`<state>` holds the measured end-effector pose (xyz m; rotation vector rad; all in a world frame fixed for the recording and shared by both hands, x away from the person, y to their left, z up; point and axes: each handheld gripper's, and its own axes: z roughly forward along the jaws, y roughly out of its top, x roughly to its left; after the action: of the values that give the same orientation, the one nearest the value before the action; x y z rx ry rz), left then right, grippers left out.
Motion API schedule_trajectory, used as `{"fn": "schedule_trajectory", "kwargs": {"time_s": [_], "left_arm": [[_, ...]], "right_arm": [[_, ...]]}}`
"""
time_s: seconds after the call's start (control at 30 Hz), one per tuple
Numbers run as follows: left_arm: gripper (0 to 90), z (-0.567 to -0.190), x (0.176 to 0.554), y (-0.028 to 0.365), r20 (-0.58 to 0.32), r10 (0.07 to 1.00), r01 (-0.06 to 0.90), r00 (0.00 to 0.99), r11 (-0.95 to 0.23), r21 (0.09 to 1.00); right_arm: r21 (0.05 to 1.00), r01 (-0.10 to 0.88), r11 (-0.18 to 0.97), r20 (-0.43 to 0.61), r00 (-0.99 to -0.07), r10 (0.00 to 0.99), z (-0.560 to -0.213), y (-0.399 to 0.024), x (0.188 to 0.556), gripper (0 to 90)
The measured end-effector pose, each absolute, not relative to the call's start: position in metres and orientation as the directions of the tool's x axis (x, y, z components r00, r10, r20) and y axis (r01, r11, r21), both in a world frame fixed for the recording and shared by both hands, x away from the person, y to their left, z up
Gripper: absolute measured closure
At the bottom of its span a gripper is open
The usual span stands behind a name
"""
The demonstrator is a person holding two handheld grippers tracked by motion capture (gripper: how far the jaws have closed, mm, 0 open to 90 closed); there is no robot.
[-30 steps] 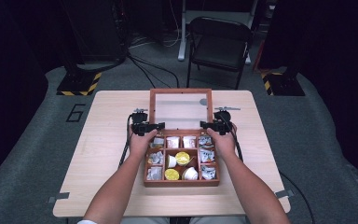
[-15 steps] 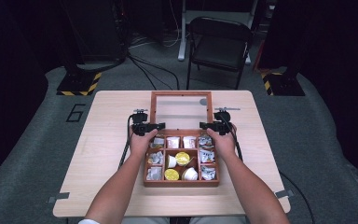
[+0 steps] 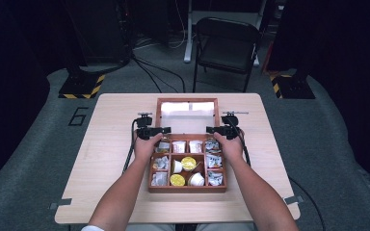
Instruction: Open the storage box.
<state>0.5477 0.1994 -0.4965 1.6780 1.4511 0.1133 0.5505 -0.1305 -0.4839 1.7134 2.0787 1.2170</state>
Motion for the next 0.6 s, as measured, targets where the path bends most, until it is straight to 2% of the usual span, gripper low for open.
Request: {"fn": "schedule_trajectory", "kwargs": {"time_s": [0.6], "left_arm": [[29.4, -0.4977, 0.5497, 0.1999, -0.470, 0.830, 0.768, 0.299, 0.083, 0.636]], "right_arm": [[0.660, 0.752, -0.013, 0.360, -0.301, 0.883, -0.4855, -0.1314, 0.5523, 34.3]]}}
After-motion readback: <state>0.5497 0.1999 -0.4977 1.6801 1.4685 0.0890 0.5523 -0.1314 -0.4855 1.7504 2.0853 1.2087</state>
